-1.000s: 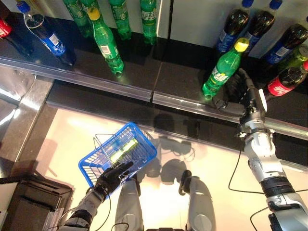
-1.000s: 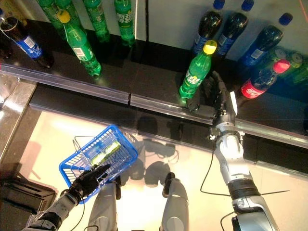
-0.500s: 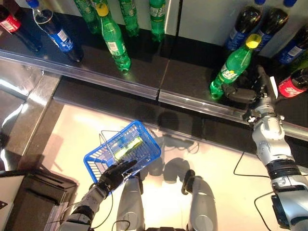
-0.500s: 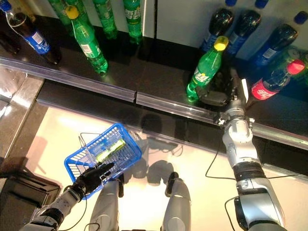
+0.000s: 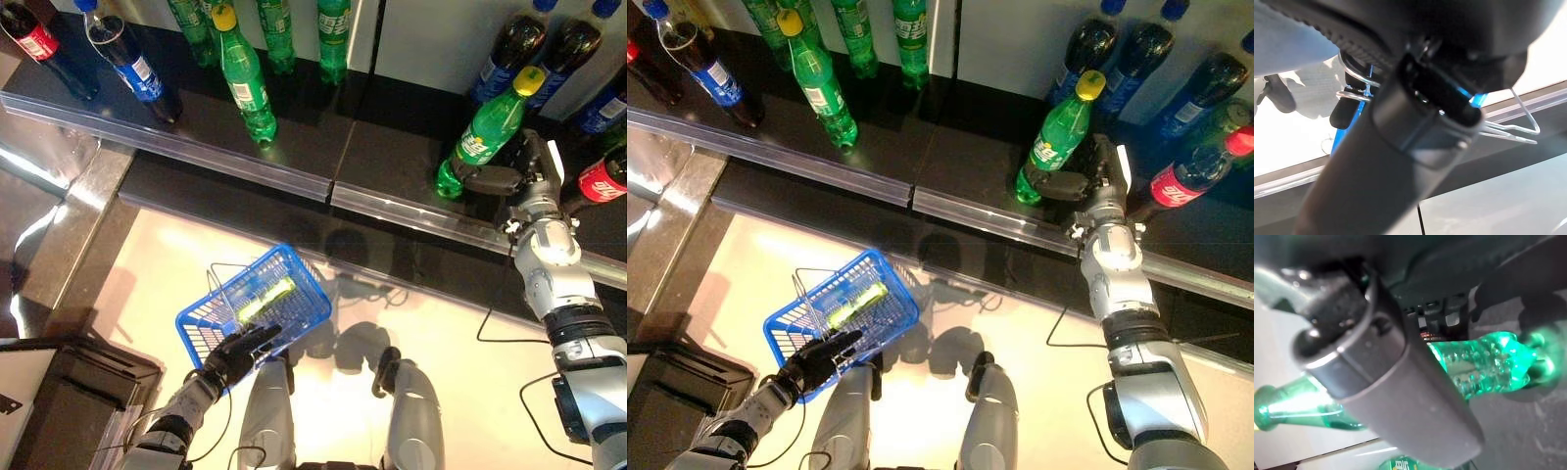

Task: Pick up the drink and place into the basket.

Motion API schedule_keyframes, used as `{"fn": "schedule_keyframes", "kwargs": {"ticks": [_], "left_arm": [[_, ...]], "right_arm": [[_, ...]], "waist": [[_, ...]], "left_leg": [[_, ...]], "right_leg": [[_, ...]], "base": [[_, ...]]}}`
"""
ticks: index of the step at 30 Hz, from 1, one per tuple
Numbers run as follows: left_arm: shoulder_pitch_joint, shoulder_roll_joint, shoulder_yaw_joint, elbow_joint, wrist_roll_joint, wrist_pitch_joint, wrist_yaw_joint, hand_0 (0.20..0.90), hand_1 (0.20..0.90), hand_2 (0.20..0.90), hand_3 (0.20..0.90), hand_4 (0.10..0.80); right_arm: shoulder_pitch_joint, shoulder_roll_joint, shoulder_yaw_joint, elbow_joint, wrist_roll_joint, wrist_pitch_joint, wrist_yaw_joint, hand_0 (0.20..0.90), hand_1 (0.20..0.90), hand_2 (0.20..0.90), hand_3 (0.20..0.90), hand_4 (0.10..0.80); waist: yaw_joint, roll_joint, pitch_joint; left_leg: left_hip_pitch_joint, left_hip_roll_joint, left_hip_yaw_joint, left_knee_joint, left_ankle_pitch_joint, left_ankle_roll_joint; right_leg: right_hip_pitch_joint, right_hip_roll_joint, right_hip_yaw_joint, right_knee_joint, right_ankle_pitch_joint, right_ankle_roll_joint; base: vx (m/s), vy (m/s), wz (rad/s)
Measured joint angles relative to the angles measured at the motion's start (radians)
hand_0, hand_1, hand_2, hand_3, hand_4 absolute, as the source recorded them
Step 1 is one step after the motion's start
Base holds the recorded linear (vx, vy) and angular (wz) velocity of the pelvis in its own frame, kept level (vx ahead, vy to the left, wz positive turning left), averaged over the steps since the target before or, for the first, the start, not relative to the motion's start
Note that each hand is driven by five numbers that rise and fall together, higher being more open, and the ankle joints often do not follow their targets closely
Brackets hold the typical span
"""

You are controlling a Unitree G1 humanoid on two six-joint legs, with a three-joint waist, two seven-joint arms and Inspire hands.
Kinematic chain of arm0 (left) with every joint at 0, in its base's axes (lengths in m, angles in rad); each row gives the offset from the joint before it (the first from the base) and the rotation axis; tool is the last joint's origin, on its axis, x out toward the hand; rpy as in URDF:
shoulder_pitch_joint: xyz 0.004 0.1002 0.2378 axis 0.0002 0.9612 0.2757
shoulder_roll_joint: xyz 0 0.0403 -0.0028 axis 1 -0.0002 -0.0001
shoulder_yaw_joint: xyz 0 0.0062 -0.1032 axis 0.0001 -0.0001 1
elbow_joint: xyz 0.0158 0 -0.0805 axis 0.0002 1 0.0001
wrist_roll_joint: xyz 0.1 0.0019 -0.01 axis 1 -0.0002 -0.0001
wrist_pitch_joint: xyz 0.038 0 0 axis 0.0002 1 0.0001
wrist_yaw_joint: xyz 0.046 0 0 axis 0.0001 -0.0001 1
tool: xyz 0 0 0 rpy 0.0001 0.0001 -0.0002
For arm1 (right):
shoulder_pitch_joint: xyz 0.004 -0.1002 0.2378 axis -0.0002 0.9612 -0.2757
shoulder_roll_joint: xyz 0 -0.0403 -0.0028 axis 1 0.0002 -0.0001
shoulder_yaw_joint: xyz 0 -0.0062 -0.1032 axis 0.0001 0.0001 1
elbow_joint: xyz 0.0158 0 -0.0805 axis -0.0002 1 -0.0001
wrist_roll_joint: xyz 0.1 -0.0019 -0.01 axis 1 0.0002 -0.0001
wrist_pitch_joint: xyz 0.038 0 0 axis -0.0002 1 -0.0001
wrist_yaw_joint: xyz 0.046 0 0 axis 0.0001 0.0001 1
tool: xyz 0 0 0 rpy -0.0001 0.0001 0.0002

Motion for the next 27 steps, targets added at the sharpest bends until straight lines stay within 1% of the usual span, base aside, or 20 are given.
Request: {"fn": "schedule_keyframes", "kwargs": {"ticks": [9, 10, 11, 20, 27], "left_arm": [[-0.008, -0.001, -0.025, -0.001, 0.001, 0.002, -0.001, 0.300, 0.300, 0.300, 0.200, 0.100], [-0.010, -0.001, -0.027, -0.001, 0.001, 0.002, -0.001, 0.300, 0.300, 0.300, 0.200, 0.100], [-0.011, -0.001, -0.030, -0.001, 0.002, 0.002, -0.001, 0.300, 0.300, 0.300, 0.200, 0.100], [-0.016, -0.001, -0.038, -0.001, 0.005, 0.008, -0.001, 0.300, 0.300, 0.300, 0.200, 0.100], [-0.020, -0.003, -0.039, 0.000, 0.005, 0.009, -0.002, 0.300, 0.300, 0.300, 0.200, 0.100]], "right_arm": [[-0.029, -0.001, 0.030, 0.002, 0.031, 0.029, 0.048, 0.900, 0.900, 0.900, 0.900, 0.800], [-0.033, -0.001, 0.031, 0.003, 0.037, 0.032, 0.052, 0.799, 0.799, 0.799, 0.782, 0.682], [-0.038, -0.001, 0.031, 0.003, 0.052, 0.037, 0.058, 0.300, 0.300, 0.300, 0.200, 0.100], [-0.045, 0.000, 0.054, 0.004, 0.070, 0.045, 0.080, 0.300, 0.300, 0.300, 0.200, 0.100], [-0.049, 0.000, 0.073, 0.015, 0.069, 0.046, 0.085, 0.300, 0.300, 0.300, 0.200, 0.100]], "waist": [[0.000, 0.005, 0.003], [0.000, 0.005, 0.003], [0.001, 0.006, 0.003], [0.001, 0.006, 0.003], [0.005, 0.006, 0.003]], "left_leg": [[0.001, -0.008, -0.002, -0.018, 0.009, 0.003], [0.001, -0.009, -0.003, -0.020, 0.010, 0.003], [0.001, -0.011, -0.004, -0.020, 0.010, 0.003], [0.002, -0.022, -0.007, -0.032, 0.019, 0.007], [0.002, -0.023, -0.010, -0.036, 0.023, 0.006]], "right_leg": [[0.000, -0.008, -0.005, -0.002, 0.001, 0.002], [0.000, -0.009, -0.006, -0.002, 0.001, 0.002], [0.000, -0.010, -0.007, -0.001, 0.001, 0.002], [0.003, -0.021, -0.010, -0.003, 0.003, 0.005], [0.004, -0.023, -0.016, -0.004, 0.003, 0.005]], "base": [[-0.003, 0.004, 0.02], [0.000, 0.000, 0.00], [0.000, 0.000, 0.00], [-0.006, 0.004, 0.01], [-0.004, 0.002, 0.01]]}}
